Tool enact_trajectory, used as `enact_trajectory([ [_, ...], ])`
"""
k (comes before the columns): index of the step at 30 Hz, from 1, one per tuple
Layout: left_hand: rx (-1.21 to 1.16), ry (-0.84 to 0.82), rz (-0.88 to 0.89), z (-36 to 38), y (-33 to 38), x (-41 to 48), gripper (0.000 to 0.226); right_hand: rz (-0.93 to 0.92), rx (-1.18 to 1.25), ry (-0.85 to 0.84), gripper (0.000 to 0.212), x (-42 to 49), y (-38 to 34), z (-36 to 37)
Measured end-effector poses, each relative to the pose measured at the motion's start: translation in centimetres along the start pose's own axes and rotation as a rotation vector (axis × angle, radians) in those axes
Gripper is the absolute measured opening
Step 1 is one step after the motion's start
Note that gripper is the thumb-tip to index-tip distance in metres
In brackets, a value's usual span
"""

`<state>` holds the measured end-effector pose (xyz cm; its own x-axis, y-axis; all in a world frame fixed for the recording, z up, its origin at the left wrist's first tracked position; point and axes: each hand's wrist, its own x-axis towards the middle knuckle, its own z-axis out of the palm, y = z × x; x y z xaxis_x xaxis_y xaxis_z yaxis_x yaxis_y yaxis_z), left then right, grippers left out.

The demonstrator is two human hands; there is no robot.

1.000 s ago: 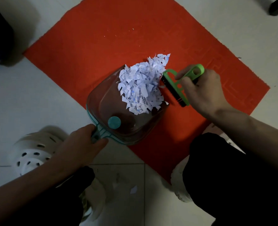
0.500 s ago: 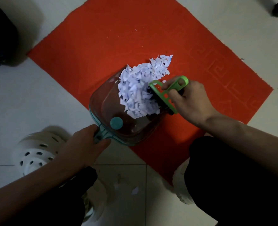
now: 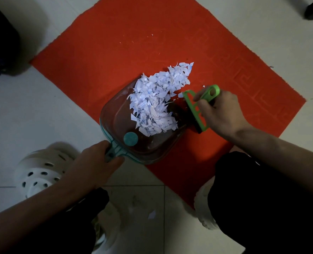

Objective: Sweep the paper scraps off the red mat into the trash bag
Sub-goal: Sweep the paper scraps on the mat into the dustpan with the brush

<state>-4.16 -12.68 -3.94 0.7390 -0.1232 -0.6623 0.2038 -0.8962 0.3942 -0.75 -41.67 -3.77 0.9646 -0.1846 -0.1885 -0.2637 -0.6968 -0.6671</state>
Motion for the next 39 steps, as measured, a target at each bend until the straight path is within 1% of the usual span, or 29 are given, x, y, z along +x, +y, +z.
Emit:
enact_trajectory([
  [2,0.007,0.005,0.004,0.0,0.0,0.0,0.029,-0.024,0.022,-0.044,0.031,-0.2,-0.6,0.2],
  [3,0.01,0.007,0.006,0.0,0.0,0.0,0.029,-0.027,0.032,-0.036,0.029,-0.2,-0.7,0.1],
  [5,0.008,0.011,0.008,0.0,-0.1,0.0,0.029,-0.013,0.052,0.015,0.027,-0.1,-0.5,-0.3],
  [8,0.0,0.018,0.009,0.0,-0.2,0.0,0.029,0.006,0.01,0.136,0.04,0.6,0.7,-1.3],
  [9,0.002,0.021,0.013,-0.1,-0.3,0.0,0.03,0.019,-0.027,0.175,0.038,0.9,1.2,-1.7],
  [12,0.003,0.024,0.019,-0.1,-0.3,0.0,0.03,0.072,-0.126,0.239,0.022,1.8,2.4,-2.5],
  [15,0.012,0.019,0.017,-0.1,-0.3,0.0,0.029,0.087,-0.158,0.164,0.022,2.4,2.9,-2.1],
  [18,0.003,0.016,0.01,-0.1,-0.4,0.1,0.028,0.045,-0.122,0.055,0.021,2.0,2.2,-1.1],
  [20,-0.002,0.012,0.002,-0.1,-0.4,0.2,0.028,0.017,-0.07,0.017,0.024,1.5,1.5,-1.0],
  [22,0.005,0.011,0.001,-0.1,-0.4,0.2,0.028,0.016,-0.01,0.048,0.025,1.0,1.2,-1.5],
  [24,0.006,0.01,0.007,-0.2,-0.3,0.1,0.028,0.039,0.005,0.116,0.025,0.6,1.4,-2.2],
  [28,-0.017,-0.002,0.003,-0.3,-0.2,0.1,0.027,0.159,-0.018,0.212,0.021,-0.1,3.3,-3.4],
  [31,-0.02,0.003,0.01,-0.3,-0.3,0.1,0.028,0.223,-0.03,0.213,0.02,-0.8,4.0,-3.0],
  [33,-0.027,-0.004,0.005,-0.3,-0.3,0.1,0.026,0.21,-0.011,0.2,0.02,-0.9,3.5,-2.0],
  [35,-0.032,-0.008,0.003,-0.3,-0.2,0.1,0.025,0.193,0.032,0.167,0.023,-0.8,2.5,-1.1],
  [37,-0.031,0.001,0.002,-0.2,-0.1,0.1,0.026,0.174,0.101,0.136,0.02,-0.5,1.8,-0.7],
  [39,-0.026,0.001,0.0,-0.1,-0.1,0.1,0.026,0.177,0.168,0.144,0.02,-0.3,1.6,-0.9],
])
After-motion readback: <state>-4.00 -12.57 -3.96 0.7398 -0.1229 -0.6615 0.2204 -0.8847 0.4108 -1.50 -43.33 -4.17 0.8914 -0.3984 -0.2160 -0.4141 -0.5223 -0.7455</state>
